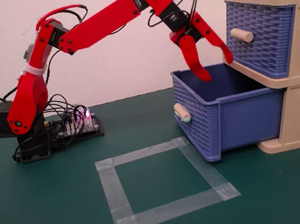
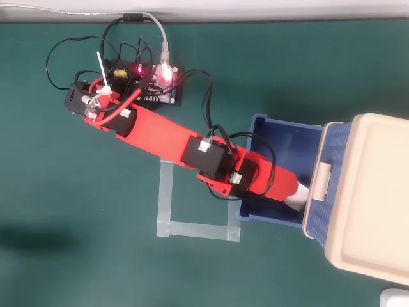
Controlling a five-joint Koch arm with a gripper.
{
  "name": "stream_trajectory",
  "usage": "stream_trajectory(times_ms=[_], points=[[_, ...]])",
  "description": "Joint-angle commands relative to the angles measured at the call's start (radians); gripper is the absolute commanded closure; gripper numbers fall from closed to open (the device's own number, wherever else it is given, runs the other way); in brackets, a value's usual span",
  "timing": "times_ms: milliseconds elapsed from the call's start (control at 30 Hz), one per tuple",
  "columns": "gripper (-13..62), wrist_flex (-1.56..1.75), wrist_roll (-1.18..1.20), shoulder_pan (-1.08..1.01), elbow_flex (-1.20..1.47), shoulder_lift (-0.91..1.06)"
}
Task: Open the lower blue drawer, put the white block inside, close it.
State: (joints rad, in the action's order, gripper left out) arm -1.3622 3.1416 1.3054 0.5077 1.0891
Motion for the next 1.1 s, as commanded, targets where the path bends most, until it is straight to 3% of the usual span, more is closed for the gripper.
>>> stream_trajectory(times_ms=[0, 133, 267, 467, 767, 933, 1067], points=[[15.1, 0.003, 0.02, 0.02, -0.035, 0.147], [15.2, -0.224, -0.008, 0.018, -0.028, 0.344], [15.4, -0.626, -0.261, 0.015, 0.061, 0.451], [15.5, -0.534, -0.666, -0.069, 0.359, 0.436], [15.3, -0.009, -0.663, -0.023, 0.295, 0.018], [15.1, 0.307, -0.538, 0.041, 0.023, -0.242], [15.1, 0.321, -0.503, 0.075, -0.17, -0.353]])
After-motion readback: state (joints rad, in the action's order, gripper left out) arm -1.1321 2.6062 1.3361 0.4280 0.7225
